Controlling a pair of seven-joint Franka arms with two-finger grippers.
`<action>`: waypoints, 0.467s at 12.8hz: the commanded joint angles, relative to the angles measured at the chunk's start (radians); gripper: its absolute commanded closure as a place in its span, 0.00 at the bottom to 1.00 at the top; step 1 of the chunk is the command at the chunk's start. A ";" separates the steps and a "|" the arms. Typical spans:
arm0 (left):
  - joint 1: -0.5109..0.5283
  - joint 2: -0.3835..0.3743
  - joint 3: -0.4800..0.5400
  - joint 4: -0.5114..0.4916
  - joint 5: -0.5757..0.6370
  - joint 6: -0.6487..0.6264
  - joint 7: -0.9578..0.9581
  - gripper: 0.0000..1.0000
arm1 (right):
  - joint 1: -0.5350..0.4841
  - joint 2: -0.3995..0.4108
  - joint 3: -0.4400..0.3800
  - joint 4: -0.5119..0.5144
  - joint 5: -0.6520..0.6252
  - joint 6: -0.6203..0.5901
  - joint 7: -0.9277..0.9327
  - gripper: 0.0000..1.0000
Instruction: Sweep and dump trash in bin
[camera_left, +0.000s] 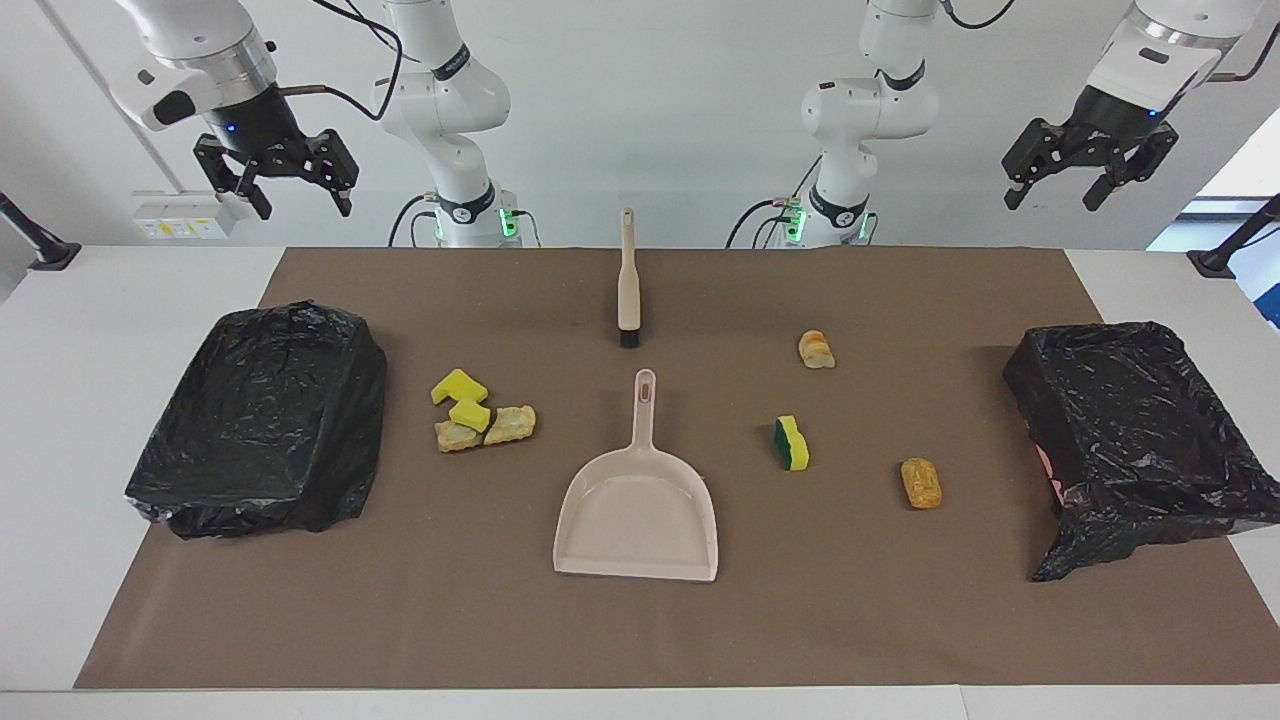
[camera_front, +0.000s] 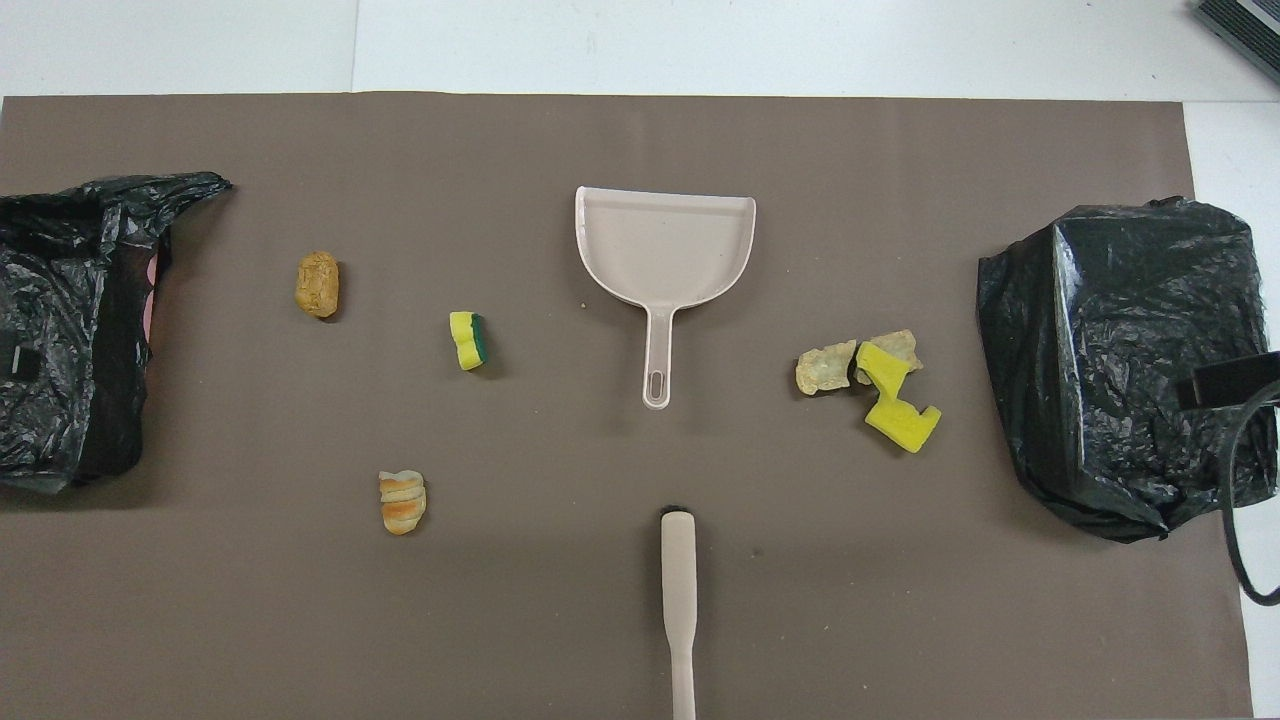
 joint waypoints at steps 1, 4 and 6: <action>0.005 -0.007 -0.003 0.002 -0.002 -0.007 0.016 0.00 | -0.003 -0.024 0.005 -0.031 -0.015 0.016 -0.010 0.00; 0.006 -0.007 -0.003 0.002 -0.003 -0.006 0.016 0.00 | -0.003 -0.024 0.005 -0.034 -0.015 0.048 -0.012 0.00; 0.005 -0.012 -0.004 -0.003 -0.005 -0.009 0.006 0.00 | -0.003 -0.026 0.005 -0.046 -0.015 0.048 -0.010 0.00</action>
